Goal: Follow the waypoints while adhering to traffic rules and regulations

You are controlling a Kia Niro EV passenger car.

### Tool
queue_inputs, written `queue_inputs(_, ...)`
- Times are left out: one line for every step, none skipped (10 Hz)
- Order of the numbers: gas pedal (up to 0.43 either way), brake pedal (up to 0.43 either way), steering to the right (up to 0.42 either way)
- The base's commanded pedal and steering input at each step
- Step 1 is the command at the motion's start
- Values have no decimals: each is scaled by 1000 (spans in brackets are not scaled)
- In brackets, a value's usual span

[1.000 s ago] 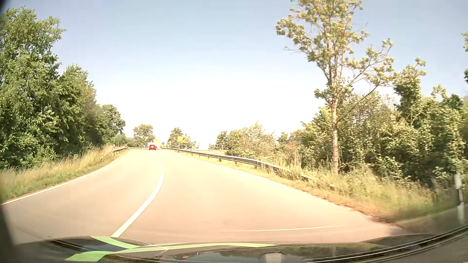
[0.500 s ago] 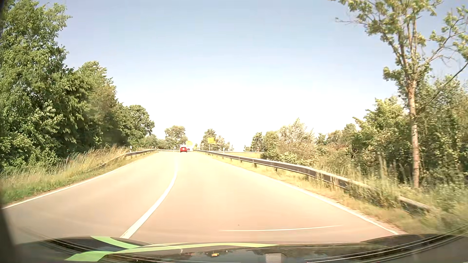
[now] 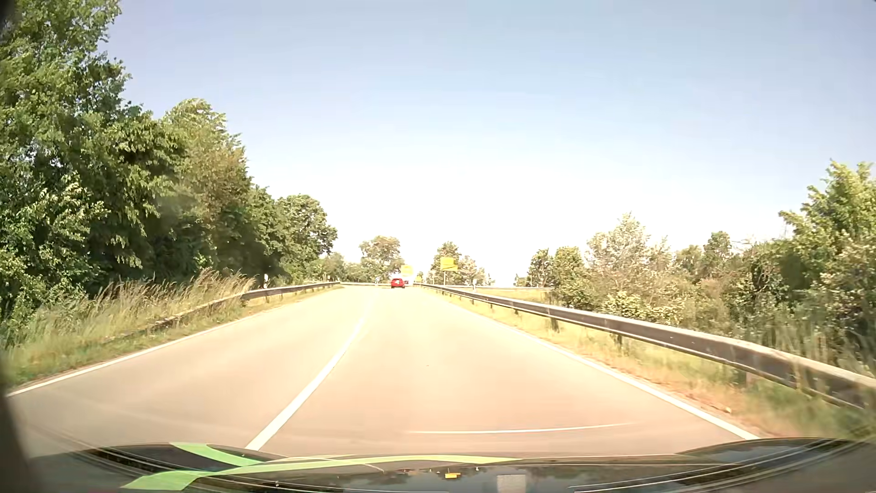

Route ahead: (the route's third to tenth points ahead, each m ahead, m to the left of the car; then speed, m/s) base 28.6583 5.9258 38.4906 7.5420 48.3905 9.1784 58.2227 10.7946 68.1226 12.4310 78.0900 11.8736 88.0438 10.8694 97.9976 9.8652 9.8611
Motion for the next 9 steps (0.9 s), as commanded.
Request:
queue_inputs(197,0,-69)
queue_inputs(197,0,-59)
queue_inputs(197,0,-48)
queue_inputs(197,0,-46)
queue_inputs(197,0,-43)
queue_inputs(197,0,-39)
queue_inputs(197,0,-39)
queue_inputs(197,0,-35)
queue_inputs(197,0,-30)
